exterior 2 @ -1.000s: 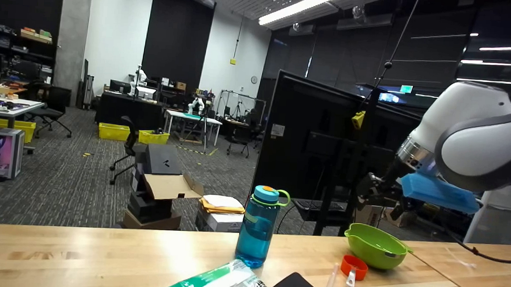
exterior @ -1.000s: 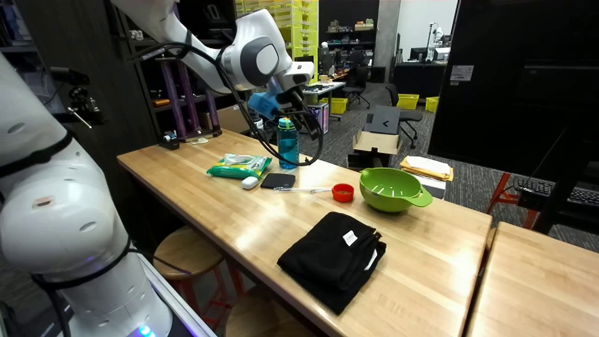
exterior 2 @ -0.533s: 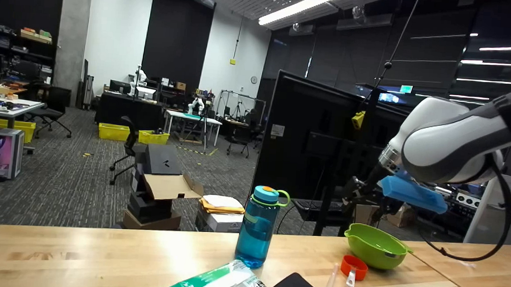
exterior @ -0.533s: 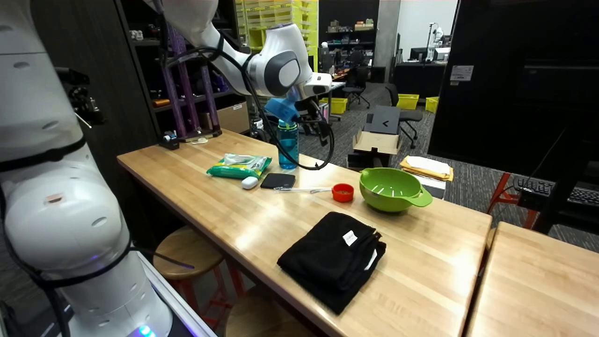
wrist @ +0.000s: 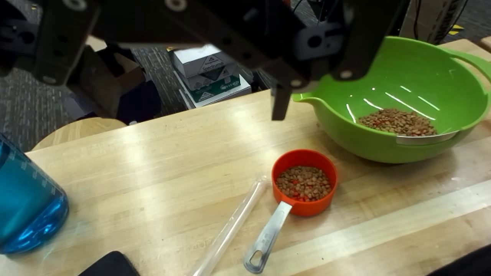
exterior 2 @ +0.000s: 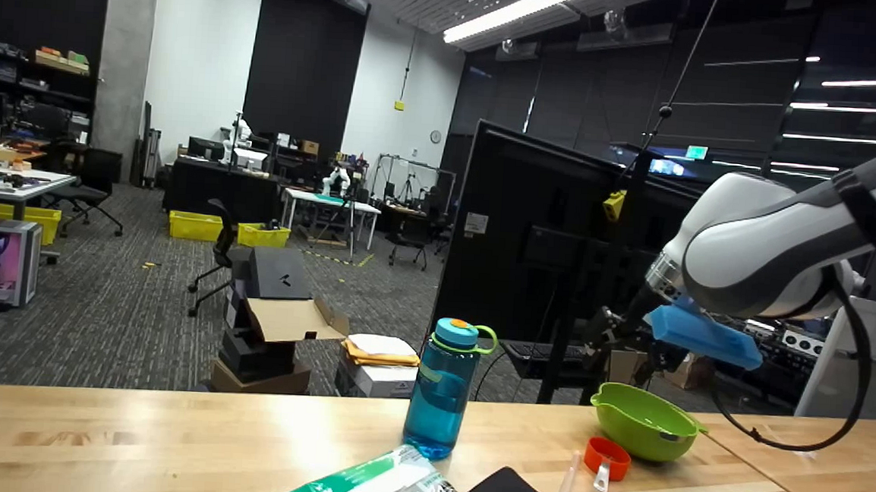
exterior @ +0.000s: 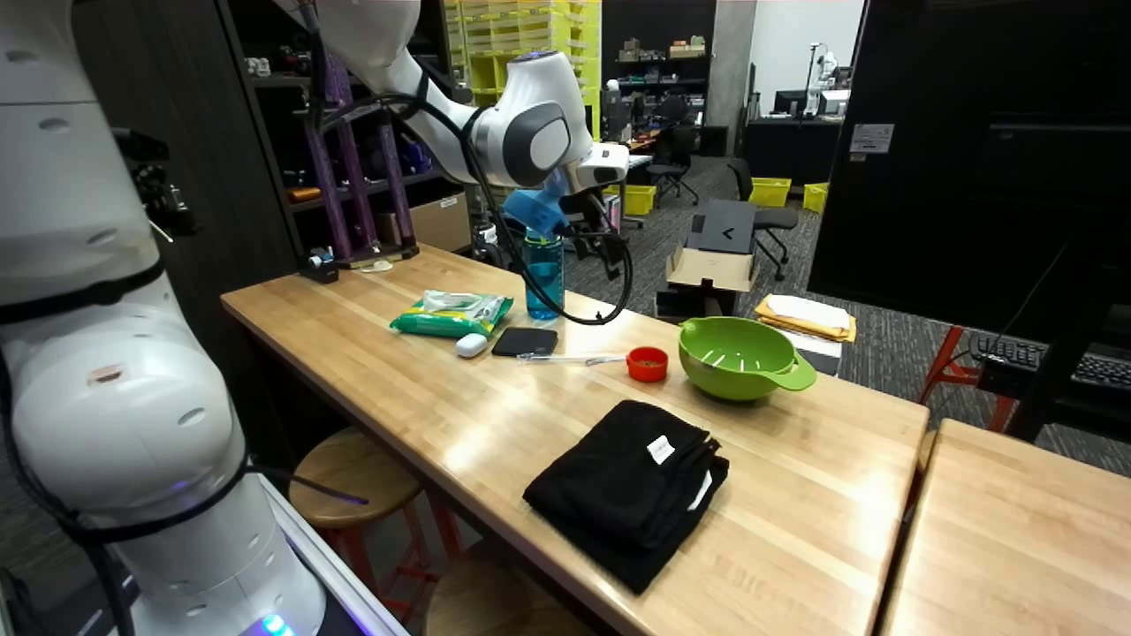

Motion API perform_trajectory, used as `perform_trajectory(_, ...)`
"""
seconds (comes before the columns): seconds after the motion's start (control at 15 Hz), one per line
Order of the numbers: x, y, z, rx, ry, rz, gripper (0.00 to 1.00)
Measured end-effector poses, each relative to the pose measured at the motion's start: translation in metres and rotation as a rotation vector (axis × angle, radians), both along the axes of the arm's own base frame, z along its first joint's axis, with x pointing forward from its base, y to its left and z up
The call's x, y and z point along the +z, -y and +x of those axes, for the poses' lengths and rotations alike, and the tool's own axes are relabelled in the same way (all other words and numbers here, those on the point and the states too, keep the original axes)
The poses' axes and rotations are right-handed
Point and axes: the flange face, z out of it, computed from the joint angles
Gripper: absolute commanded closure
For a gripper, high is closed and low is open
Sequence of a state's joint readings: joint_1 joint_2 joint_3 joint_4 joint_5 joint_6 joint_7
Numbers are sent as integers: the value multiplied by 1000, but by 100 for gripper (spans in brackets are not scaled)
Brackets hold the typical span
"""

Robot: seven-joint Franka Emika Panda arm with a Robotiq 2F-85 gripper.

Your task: Use the straw to stir the contents of the green bowl

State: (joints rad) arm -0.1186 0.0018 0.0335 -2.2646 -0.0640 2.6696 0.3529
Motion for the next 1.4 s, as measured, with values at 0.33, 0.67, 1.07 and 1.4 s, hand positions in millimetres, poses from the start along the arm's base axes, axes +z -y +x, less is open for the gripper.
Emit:
perform_trajectory(0.33, 0, 0, 0, 0, 0, 0, 0)
perform_trajectory(0.67, -4, 5, 2, -8, -7, 1, 0)
perform_trajectory(1.07, -9, 11, 25, -18, -1, 15, 0)
perform_trajectory(1.4, -33, 11, 51, -31, -21, 53, 0)
